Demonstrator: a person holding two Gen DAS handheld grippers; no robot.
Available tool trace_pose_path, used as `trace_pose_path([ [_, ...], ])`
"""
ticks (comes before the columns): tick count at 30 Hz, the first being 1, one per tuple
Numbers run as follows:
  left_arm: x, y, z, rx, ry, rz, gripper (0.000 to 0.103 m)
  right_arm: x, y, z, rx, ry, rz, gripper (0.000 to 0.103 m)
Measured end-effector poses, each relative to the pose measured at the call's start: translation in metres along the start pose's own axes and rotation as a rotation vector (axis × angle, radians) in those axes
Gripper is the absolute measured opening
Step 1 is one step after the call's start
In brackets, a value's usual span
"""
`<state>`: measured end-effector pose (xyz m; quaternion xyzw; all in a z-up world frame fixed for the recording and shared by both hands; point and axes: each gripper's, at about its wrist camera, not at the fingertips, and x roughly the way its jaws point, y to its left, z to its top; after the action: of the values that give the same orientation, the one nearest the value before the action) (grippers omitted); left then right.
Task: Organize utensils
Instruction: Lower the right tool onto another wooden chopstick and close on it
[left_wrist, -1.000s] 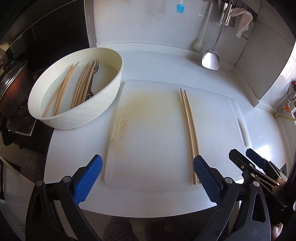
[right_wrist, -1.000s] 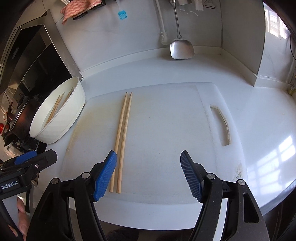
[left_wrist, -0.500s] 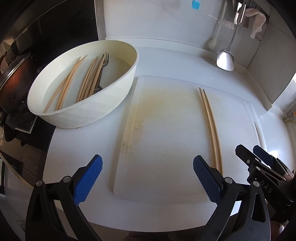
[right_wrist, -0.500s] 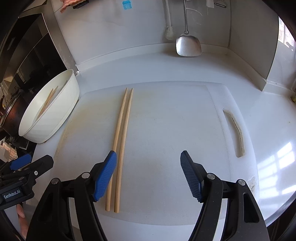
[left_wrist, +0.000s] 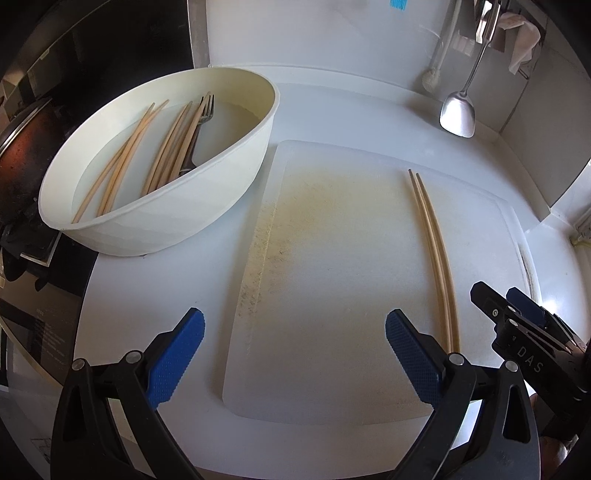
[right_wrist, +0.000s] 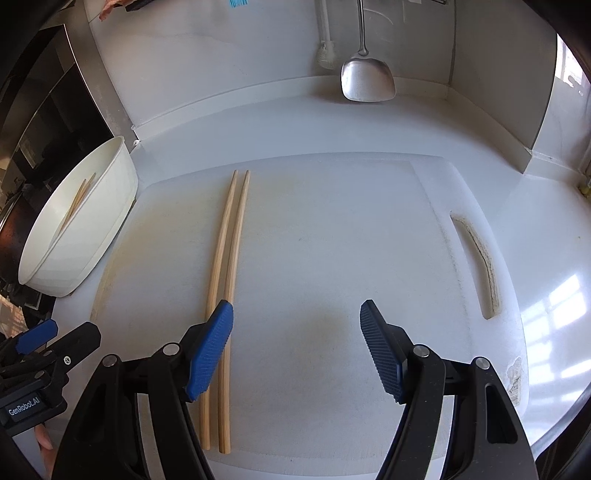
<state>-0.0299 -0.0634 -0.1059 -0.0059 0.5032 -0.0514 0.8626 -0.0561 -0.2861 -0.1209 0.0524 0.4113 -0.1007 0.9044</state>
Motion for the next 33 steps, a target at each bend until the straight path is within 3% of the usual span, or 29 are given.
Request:
trace_pose_path([
  [13, 0.006, 0.001, 0.0, -0.009, 0.019, -0.008, 0.097, 0.013, 0.007, 0.006, -0.017, 0.006, 0.008, 0.068],
  [28, 0.009, 0.015, 0.002, -0.031, 0.022, -0.014, 0.097, 0.021, 0.032, 0.004, -0.159, -0.013, -0.07, 0.068],
  [33, 0.009, 0.015, 0.002, -0.026, 0.025, -0.015, 0.097, 0.02, 0.036, -0.002, -0.212, -0.065, -0.091, 0.068],
])
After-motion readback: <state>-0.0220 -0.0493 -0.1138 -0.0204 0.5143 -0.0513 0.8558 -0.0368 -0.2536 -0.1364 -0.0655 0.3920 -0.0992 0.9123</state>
